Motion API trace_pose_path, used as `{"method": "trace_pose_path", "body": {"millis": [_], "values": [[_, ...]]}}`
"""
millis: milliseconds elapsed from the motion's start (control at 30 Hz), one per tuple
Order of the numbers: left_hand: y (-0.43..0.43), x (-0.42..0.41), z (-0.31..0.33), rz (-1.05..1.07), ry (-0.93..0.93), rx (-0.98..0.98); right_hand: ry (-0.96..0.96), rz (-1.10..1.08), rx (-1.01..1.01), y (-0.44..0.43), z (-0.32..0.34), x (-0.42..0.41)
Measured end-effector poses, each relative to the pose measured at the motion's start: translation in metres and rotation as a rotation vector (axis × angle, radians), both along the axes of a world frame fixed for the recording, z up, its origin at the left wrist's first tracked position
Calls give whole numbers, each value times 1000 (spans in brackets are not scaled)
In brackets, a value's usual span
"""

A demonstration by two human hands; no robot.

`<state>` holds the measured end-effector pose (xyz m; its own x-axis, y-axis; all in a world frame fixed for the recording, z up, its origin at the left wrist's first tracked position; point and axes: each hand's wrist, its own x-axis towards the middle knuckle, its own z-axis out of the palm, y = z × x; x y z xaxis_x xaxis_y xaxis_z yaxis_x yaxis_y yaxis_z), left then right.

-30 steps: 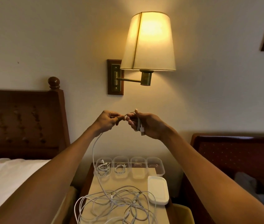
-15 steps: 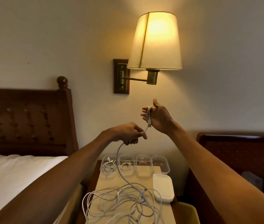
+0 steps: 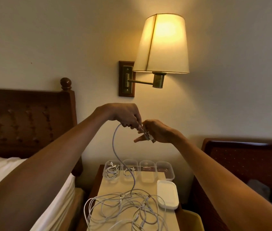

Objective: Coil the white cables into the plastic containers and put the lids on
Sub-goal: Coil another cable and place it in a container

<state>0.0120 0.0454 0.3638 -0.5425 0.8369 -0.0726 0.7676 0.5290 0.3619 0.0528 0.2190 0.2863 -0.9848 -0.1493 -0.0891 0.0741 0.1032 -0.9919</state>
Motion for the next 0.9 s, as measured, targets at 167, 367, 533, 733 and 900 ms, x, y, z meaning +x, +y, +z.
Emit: {"method": "trace_pose_path", "body": {"millis": [167,367,533,733,900], "values": [[-19,-17,13,36,-28,147,-67,113,-62,3,-12,5],[-28,-35,10,4,-88,381,-117,250,-271,-2,-10,16],[-38,-60,-17,78,-54,579,-90,225,-416,-7,-2,19],[-46,-72,-70,171,-223,658,20,206,-519,-7,14,18],[-20,-48,-93,178,-320,644,160,22,-589,-16,27,8]]}}
